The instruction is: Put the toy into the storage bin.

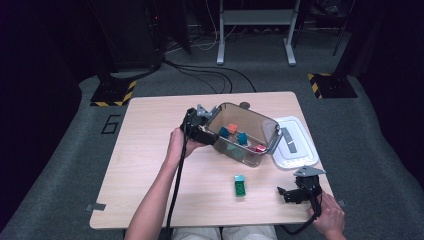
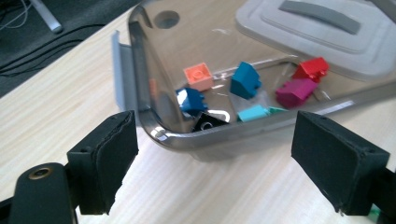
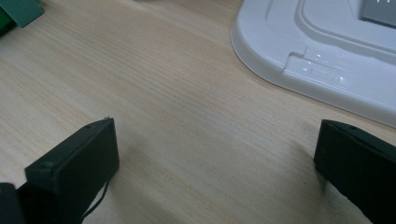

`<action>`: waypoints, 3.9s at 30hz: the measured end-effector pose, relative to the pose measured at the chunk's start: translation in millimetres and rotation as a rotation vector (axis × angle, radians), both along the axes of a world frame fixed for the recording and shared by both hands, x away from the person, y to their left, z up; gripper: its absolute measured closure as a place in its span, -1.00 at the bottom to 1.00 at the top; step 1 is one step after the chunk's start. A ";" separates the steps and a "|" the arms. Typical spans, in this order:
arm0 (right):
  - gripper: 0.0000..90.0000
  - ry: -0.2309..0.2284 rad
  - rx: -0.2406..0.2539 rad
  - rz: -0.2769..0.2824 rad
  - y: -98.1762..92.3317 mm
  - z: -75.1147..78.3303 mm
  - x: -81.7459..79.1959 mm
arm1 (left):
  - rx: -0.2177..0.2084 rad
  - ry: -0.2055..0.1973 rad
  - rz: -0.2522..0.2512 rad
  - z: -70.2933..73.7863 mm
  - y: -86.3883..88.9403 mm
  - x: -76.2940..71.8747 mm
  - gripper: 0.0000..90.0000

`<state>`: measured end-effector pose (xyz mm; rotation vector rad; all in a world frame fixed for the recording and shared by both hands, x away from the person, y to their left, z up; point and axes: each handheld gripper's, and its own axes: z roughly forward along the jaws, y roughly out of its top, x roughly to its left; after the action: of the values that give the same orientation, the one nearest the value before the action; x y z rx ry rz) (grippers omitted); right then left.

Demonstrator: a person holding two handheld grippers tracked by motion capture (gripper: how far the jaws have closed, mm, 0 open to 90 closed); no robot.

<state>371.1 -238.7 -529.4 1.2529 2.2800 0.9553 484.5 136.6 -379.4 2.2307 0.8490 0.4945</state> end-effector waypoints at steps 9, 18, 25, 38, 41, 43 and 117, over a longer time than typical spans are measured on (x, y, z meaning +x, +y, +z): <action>-1.00 -0.002 -0.001 0.002 -0.2 0.0 0.2 | 0.005 0.039 0.031 -20.0 -6.2 -18.6 -0.74; -1.00 -0.001 -0.001 0.002 -0.1 0.0 0.2 | 0.026 0.088 0.001 -49.3 -24.9 -34.9 -0.73; -1.00 -0.001 -0.001 0.001 -0.1 0.0 0.1 | 0.014 0.119 -0.030 -70.5 -40.2 -50.1 -0.72; -1.00 -0.002 -0.001 0.002 -0.1 0.0 0.2 | -0.003 0.152 -0.105 -96.1 -72.2 -80.2 -0.73; -1.00 -0.002 -0.001 0.002 -0.2 0.0 0.2 | -0.010 0.164 -0.103 -102.9 -78.5 -83.3 -0.75; -1.00 0.000 0.000 0.000 0.1 0.0 -0.1 | -0.004 0.168 -0.101 -107.4 -82.9 -84.2 -0.78; -1.00 -0.002 -0.001 0.002 -0.2 0.0 0.2 | 0.008 0.132 -0.139 -105.7 -49.2 -107.0 0.31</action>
<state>371.3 -238.9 -529.4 1.2484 2.2811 0.9550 377.5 87.5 -485.0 2.3303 0.7521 0.2875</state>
